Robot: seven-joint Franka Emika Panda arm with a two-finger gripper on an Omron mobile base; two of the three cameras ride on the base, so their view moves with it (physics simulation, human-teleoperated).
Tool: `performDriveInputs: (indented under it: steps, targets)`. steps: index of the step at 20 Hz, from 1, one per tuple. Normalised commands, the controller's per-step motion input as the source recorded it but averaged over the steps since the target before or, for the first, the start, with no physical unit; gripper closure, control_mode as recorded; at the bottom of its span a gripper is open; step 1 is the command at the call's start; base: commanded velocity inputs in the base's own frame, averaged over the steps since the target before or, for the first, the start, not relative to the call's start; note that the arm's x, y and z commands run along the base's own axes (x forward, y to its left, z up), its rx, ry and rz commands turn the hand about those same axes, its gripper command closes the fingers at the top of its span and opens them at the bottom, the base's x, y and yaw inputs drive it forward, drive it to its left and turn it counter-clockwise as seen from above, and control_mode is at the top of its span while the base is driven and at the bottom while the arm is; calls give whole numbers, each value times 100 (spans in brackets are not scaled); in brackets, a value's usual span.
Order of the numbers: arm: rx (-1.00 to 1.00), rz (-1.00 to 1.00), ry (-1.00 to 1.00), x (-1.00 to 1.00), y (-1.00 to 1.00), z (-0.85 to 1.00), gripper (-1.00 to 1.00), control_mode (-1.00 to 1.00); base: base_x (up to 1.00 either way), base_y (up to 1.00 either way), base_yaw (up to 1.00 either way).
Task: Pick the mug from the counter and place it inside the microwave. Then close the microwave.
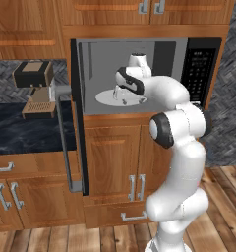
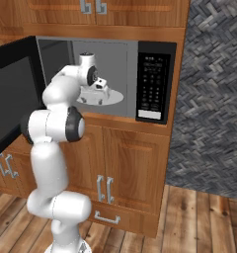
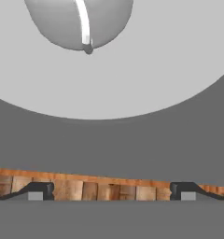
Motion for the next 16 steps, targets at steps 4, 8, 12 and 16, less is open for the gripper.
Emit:
performDriveInputs:
  steps: [4,8,12,16]
  targets:
    - [0,0,-18,-58,0,5,-100,-100,0,0,0]
    - [0,0,-12,-46,0,35,-100,-100,0,0,0]
    - [2,0,-8,-66,0,39,-100,-100,0,0,0]
    - [2,0,-8,-74,-1,47,-100,-100,0,0,0]
